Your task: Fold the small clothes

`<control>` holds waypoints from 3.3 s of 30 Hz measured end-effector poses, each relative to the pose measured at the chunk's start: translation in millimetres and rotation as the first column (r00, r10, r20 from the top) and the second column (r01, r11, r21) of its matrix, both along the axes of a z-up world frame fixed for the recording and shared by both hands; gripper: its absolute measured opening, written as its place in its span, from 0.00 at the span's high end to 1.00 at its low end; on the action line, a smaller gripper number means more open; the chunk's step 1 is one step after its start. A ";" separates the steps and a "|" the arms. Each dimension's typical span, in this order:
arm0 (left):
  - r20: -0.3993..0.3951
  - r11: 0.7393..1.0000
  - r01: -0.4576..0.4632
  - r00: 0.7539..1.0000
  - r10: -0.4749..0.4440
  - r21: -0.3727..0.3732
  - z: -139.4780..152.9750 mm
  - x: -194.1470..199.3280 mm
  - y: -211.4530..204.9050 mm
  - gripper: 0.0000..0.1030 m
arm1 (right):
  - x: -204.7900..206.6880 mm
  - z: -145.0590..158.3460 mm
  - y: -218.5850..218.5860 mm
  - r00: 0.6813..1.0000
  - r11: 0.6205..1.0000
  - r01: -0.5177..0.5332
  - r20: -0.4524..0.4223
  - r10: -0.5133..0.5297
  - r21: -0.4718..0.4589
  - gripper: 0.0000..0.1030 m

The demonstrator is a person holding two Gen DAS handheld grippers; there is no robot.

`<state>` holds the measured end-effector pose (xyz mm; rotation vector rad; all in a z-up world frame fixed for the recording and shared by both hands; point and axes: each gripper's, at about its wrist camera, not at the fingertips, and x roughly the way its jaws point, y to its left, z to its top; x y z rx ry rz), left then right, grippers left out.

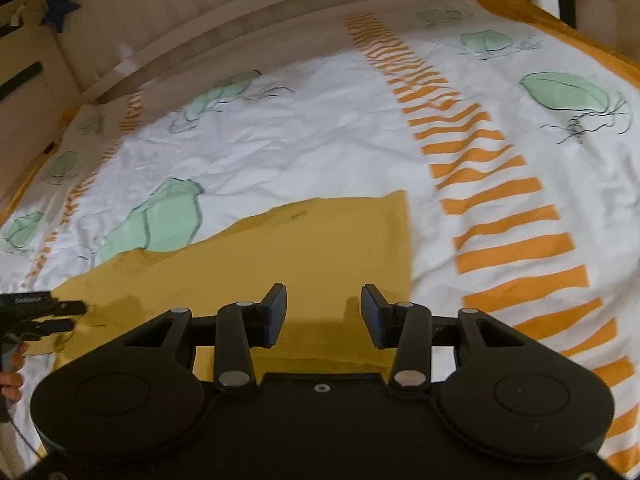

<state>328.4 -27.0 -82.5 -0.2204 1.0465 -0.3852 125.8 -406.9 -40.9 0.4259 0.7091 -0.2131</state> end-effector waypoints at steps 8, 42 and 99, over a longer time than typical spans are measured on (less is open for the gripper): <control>-0.066 0.994 -0.003 0.998 -0.004 -0.110 -5.0 3.4 -3.4 0.59 | 0.8 4.1 10.4 0.999 0.999 -0.040 0.014 0.040 0.001 0.50; 0.054 0.999 -0.032 0.998 0.031 0.005 31.1 -9.6 25.7 0.71 | 9.7 -13.5 28.3 0.986 0.995 -0.100 -0.132 0.099 -0.003 0.49; 0.123 0.804 -0.593 0.795 0.594 -0.051 29.6 -39.1 287.9 0.67 | 18.0 -3.4 149.5 0.978 0.977 -0.209 -0.020 0.208 -0.035 0.13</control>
